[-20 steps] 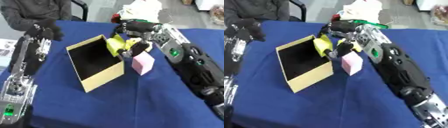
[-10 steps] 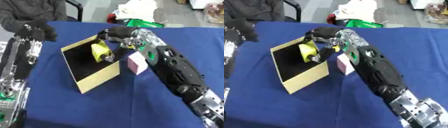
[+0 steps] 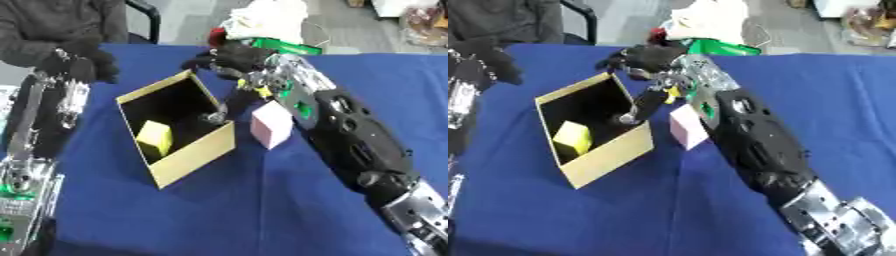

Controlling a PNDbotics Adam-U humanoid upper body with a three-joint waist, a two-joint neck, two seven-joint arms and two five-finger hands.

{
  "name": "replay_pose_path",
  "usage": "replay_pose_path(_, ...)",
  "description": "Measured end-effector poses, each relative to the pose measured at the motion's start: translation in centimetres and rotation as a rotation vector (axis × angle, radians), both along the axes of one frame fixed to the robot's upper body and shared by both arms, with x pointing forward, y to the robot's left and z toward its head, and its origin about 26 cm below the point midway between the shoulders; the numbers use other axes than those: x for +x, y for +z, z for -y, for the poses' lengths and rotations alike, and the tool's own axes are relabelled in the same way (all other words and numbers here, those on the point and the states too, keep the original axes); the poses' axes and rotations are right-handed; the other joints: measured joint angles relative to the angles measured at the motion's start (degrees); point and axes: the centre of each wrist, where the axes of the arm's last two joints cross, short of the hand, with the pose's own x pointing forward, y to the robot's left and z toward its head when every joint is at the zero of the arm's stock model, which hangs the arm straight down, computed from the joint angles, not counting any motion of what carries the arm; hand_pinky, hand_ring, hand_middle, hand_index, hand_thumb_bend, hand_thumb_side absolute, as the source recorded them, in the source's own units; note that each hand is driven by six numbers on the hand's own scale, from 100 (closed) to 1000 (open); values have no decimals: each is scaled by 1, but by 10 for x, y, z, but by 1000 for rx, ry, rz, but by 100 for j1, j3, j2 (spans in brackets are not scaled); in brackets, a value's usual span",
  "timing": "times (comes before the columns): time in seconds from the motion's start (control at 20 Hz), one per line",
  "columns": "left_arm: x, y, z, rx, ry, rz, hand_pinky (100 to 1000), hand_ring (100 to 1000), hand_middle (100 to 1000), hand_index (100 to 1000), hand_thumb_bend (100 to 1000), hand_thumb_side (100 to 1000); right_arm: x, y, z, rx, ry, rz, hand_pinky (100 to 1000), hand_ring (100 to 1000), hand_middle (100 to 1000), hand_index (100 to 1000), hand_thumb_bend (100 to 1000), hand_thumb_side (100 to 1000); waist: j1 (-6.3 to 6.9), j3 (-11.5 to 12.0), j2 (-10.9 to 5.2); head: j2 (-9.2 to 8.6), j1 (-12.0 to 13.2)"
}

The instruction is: Pick up objects on the table and place them in the box.

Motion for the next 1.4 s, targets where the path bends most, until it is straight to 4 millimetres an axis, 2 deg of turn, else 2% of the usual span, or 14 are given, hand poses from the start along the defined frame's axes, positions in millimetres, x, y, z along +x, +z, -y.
replay_pose_path(0.15,0,-2,-1,3,6,-6,633,645,624,821,127,667,3,2,22,32,-35,-41,842,901,788,951,426,526,-2,-133,-13,0,59)
replay_pose_path(0.4,0,-7,-8,12,31,-24,633,644,624,822,126,673,5,-12,62,0,-92,-157,854,929,839,969,450,536,4,-351,-14,0,176)
replay_pose_path(0.6,0,-9,-10,19,45,-30,633,644,623,822,124,674,3,-20,77,-64,-108,-232,869,949,899,983,481,537,18,-448,-13,0,236)
replay_pose_path(1.1,1,-11,-13,19,55,-37,632,643,622,822,122,677,-3,-22,69,-217,-55,-241,873,936,903,986,487,489,41,-458,-5,-1,252)
replay_pose_path(1.4,1,-11,-13,19,55,-37,631,643,621,823,121,679,-1,-35,56,-256,-39,-223,869,929,889,977,443,454,74,-394,28,-3,237)
